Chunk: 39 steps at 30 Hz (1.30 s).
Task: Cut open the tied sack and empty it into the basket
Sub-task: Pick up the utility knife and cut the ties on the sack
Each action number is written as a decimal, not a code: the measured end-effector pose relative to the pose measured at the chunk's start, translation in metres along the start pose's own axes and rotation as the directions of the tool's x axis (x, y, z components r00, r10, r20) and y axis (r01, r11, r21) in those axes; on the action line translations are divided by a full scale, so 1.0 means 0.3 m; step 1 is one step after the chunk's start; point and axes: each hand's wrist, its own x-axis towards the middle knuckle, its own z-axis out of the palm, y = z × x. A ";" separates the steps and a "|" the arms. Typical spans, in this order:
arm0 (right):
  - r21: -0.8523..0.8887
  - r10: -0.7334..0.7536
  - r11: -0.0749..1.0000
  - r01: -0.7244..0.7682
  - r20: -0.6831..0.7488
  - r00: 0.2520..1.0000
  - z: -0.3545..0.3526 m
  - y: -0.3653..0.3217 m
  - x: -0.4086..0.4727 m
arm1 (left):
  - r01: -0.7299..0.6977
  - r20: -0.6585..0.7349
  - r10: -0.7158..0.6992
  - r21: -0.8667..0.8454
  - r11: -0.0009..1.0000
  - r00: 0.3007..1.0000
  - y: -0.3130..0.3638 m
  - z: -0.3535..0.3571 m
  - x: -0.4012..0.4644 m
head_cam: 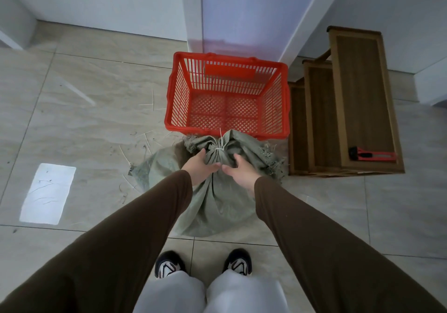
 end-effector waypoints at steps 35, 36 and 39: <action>0.794 0.423 0.539 0.283 -0.545 0.724 -0.827 0.434 -0.298 | -0.735 0.364 0.693 0.577 0.356 0.622 0.972 0.850 -0.001; 0.808 0.413 0.516 0.285 -0.527 0.743 -0.833 0.437 -0.293 | -0.729 0.379 0.682 0.595 0.338 0.625 0.981 0.870 0.011; 0.837 0.394 0.459 0.298 -0.492 0.776 -0.844 0.449 -0.277 | -0.699 0.407 0.640 0.648 0.301 0.652 0.994 0.919 0.037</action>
